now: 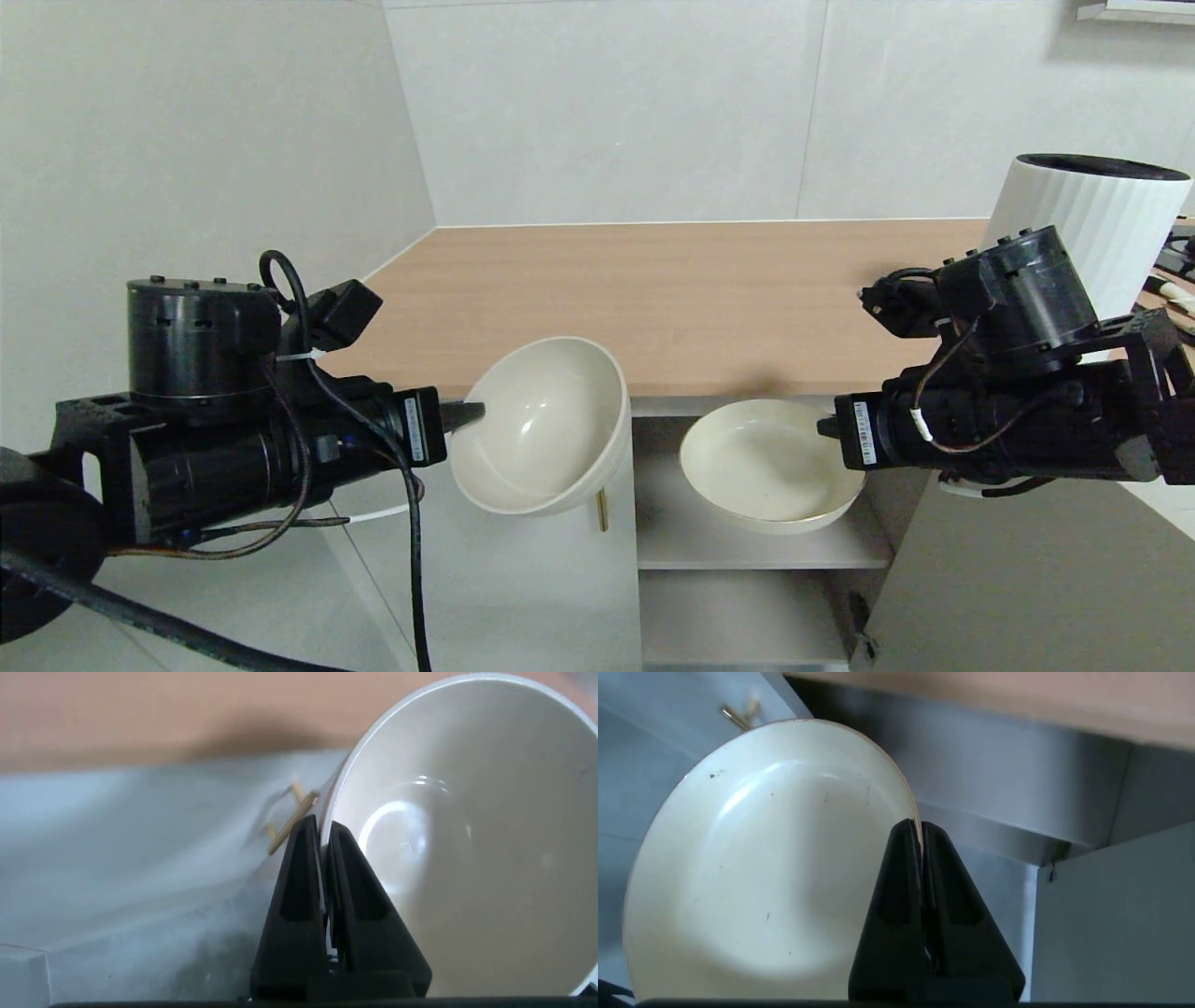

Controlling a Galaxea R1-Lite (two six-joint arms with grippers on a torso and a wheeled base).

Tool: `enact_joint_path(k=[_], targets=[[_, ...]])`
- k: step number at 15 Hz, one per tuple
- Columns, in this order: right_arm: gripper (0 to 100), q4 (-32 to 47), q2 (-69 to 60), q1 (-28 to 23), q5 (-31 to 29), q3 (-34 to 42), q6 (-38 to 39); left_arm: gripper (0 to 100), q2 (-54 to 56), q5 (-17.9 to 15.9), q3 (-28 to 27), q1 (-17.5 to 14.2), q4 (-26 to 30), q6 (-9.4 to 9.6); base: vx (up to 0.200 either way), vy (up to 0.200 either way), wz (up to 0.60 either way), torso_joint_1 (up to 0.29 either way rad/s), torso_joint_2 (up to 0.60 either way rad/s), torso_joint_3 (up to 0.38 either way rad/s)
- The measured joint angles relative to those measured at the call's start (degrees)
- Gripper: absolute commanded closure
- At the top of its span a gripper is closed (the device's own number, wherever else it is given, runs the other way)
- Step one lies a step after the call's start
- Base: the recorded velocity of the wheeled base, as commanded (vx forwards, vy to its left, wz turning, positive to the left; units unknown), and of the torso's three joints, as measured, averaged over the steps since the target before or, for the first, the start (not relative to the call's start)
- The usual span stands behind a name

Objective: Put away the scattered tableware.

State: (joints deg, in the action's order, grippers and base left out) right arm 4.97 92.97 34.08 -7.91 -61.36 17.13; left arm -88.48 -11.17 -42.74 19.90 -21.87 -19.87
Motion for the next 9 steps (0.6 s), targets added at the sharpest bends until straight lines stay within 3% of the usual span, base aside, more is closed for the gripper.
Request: enact_joint_path(k=[9], targets=[[100, 0.0, 1.0, 0.0, -0.1, -0.1, 0.0, 100, -0.2, 0.0, 0.2, 0.0, 0.0, 0.11, 0.000, 0.000, 0.00, -0.149, 0.46, 0.301]])
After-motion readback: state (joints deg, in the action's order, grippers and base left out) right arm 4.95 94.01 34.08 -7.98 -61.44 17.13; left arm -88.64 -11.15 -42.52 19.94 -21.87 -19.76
